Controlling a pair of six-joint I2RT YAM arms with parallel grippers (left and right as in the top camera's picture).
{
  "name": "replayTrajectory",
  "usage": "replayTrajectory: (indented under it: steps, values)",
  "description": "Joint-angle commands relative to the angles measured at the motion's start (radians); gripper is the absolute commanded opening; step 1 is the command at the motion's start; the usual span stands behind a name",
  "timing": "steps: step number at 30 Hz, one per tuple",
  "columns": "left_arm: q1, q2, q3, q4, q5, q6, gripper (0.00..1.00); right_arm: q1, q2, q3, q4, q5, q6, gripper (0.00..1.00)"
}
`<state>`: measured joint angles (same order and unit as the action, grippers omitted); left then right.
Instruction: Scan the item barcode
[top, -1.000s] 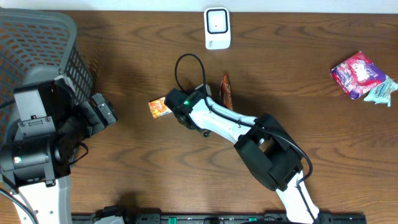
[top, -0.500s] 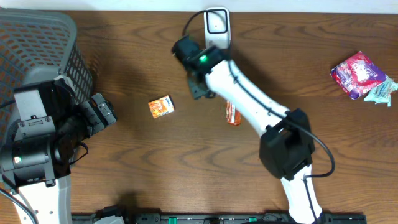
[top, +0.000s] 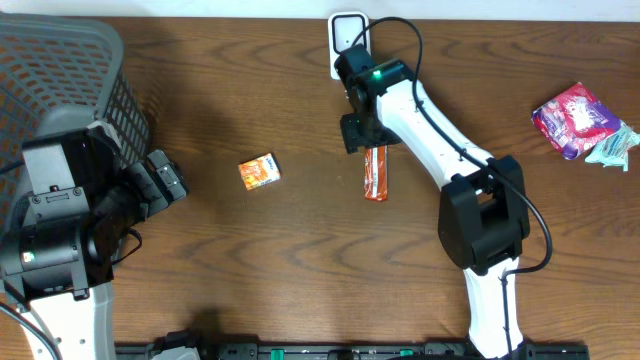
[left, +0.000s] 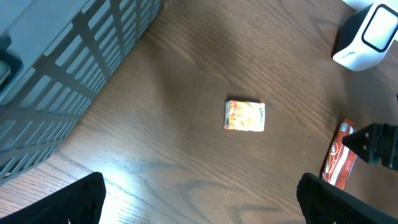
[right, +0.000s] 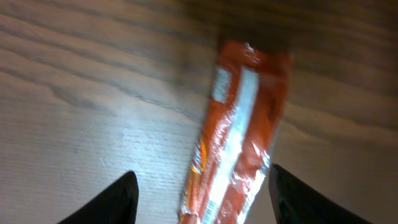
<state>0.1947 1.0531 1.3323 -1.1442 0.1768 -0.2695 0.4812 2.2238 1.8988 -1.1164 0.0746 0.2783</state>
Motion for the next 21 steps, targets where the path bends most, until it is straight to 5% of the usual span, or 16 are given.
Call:
replayTrajectory:
  steps: [1, 6, 21]
  values:
    - [0.003, 0.000, 0.010, 0.000, -0.006, -0.005, 0.98, 0.018, -0.006, -0.033, 0.062, -0.011, -0.015, 0.61]
    - [0.003, 0.000, 0.010, 0.000, -0.006, -0.005, 0.98, 0.032, -0.005, -0.088, 0.156, 0.104, 0.097, 0.58]
    - [0.003, 0.000, 0.010, 0.000, -0.006, -0.005, 0.98, 0.006, -0.005, -0.277, 0.278, 0.147, 0.099, 0.53]
